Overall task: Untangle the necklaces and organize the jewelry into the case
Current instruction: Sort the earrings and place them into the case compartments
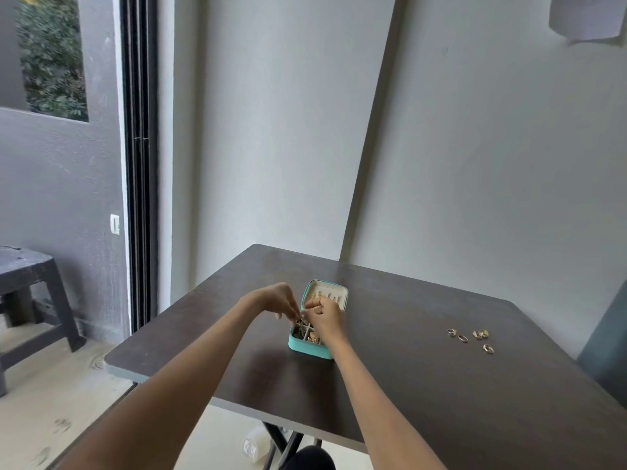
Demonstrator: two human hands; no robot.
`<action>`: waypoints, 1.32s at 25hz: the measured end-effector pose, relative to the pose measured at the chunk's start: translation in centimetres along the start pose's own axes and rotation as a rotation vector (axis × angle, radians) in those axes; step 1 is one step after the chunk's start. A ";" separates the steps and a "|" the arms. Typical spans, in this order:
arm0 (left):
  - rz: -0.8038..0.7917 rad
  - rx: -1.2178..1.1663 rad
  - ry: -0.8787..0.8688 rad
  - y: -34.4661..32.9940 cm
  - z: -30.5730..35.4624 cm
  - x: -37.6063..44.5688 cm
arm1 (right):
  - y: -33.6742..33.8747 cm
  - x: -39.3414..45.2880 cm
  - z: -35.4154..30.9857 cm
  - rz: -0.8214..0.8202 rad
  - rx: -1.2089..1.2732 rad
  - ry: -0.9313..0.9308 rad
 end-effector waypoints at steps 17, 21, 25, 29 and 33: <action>0.341 -0.151 -0.046 -0.1 5.7 2.3 | 3.6 1.4 1.4 0.042 -0.062 -0.009; 0.339 -0.391 -0.206 -5.2 13.0 4.6 | 11.1 1.0 7.0 0.325 -0.001 -0.155; 0.258 -0.515 -0.251 -13.0 19.7 7.7 | 18.3 -0.1 14.6 0.472 -0.060 -0.264; 0.215 -0.416 -0.255 -18.2 23.5 11.0 | 24.0 -0.8 20.3 0.578 -0.113 -0.392; 0.285 -0.067 -0.288 -19.7 24.8 13.4 | 25.1 0.5 22.7 0.494 -0.272 -0.410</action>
Point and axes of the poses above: each hand's wrist, its own x-axis towards the middle knuckle, its own y-axis out of the back of the hand, z = x × y, the point moved 7 cm from there along x, towards the middle knuckle, and after that the axes turned 3 degrees about y, right-handed, at the moved point
